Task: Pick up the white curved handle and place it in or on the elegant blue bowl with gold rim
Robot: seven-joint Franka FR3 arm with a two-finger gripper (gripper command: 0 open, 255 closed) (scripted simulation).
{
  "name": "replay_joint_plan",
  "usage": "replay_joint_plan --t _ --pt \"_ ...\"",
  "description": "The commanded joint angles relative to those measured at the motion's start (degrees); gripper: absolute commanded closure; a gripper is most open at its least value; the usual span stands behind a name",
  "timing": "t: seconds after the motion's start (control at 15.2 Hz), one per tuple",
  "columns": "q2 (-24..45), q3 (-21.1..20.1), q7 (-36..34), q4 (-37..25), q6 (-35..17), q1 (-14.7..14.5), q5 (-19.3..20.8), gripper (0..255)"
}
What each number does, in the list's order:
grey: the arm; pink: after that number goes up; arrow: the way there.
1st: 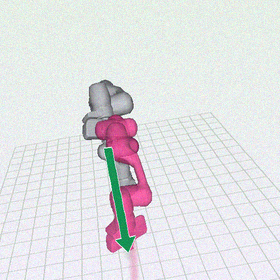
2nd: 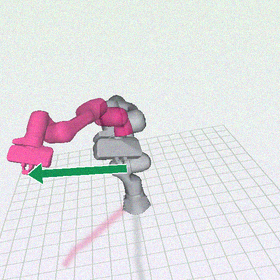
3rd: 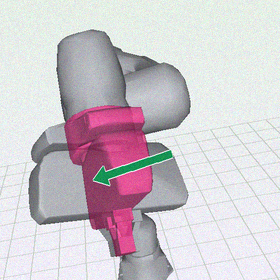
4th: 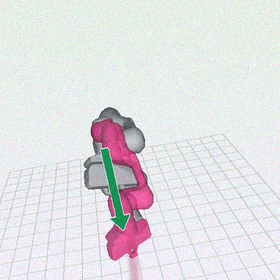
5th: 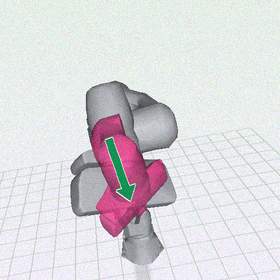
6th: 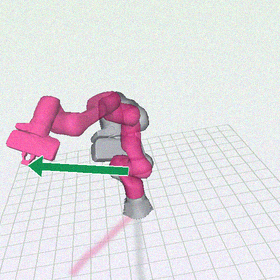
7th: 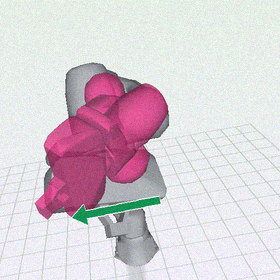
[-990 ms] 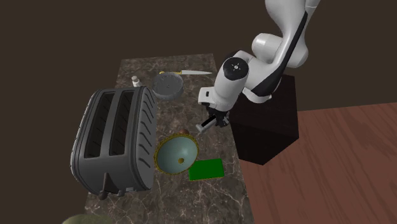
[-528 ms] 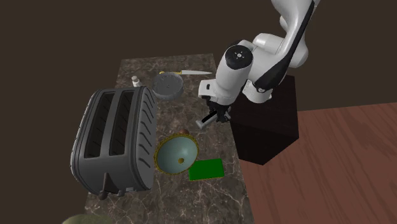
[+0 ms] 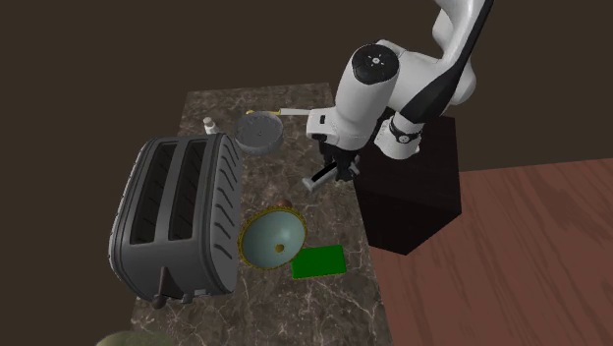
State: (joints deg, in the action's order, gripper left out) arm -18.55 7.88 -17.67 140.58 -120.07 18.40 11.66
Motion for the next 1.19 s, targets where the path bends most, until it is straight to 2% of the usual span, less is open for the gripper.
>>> replay_joint_plan --t 0.0,0.73,1.12 --pt "-0.7 -0.1 0.2 -1.0 1.7 -0.1 -0.1 255" --pt "-3.2 -0.6 1.1 -6.8 10.0 -0.3 -0.7 255" --pt "10.8 -0.4 1.8 -20.6 9.8 -1.0 -2.5 255"
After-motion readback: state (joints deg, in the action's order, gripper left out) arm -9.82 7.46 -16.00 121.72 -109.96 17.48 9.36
